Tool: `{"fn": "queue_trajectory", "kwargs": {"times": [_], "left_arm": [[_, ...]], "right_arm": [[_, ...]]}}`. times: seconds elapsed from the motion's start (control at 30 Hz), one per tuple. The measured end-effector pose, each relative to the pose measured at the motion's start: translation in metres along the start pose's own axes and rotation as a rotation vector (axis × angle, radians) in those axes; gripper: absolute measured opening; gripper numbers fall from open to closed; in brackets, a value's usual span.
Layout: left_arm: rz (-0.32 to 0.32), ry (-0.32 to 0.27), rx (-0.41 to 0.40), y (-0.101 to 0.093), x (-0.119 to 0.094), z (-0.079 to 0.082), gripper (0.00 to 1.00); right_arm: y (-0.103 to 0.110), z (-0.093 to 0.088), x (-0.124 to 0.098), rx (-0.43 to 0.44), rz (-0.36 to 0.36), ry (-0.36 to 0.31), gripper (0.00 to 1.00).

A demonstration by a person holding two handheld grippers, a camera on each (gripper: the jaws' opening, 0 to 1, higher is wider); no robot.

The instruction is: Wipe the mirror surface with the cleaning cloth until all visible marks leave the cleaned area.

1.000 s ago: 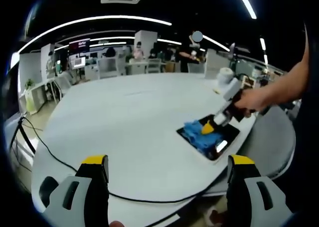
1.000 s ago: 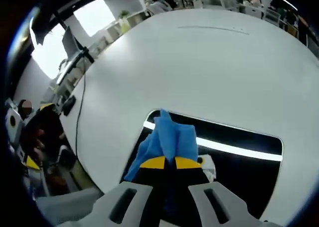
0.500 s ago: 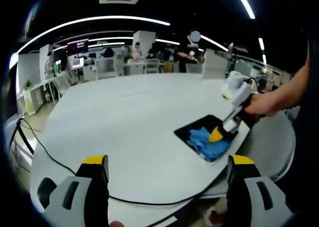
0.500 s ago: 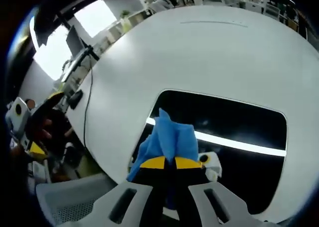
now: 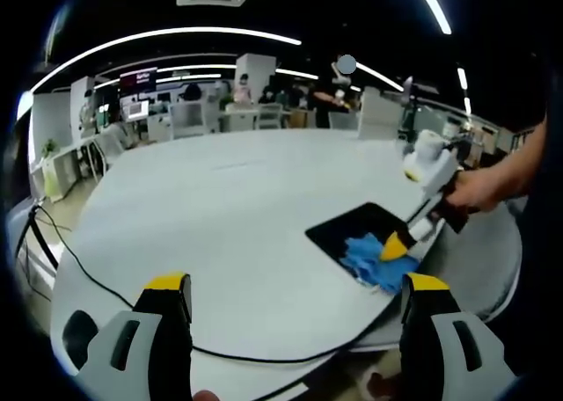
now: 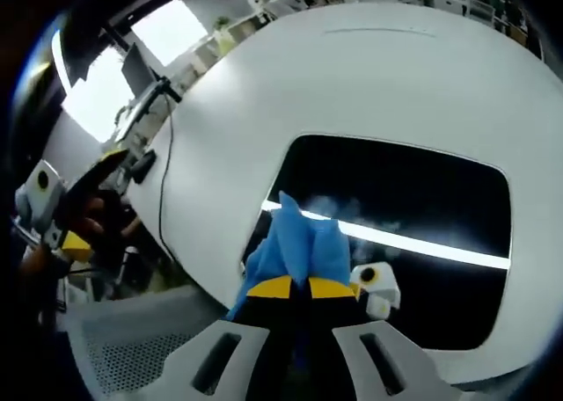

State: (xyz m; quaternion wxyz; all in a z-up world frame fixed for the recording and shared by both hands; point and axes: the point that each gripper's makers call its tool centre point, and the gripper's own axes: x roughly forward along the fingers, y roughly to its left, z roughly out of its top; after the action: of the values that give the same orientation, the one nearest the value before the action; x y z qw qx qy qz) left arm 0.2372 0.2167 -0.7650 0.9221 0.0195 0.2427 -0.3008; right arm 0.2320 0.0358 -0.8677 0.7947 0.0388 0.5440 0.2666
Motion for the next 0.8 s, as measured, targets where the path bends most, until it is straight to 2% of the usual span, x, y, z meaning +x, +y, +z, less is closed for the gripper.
{"fn": "queue_trajectory", "kwargs": {"times": [0.27,0.8], "left_arm": [[0.005,-0.001,-0.003,0.0006,0.0013,0.0007,1.00],[0.013,-0.003,-0.012,0.0001,0.0025,0.0005,1.00]], "right_arm": [[0.0048,-0.0085,-0.0022,0.000,0.014,0.017,0.00],[0.0033,-0.0084,-0.0025,0.003,0.035,0.025,0.00]]}}
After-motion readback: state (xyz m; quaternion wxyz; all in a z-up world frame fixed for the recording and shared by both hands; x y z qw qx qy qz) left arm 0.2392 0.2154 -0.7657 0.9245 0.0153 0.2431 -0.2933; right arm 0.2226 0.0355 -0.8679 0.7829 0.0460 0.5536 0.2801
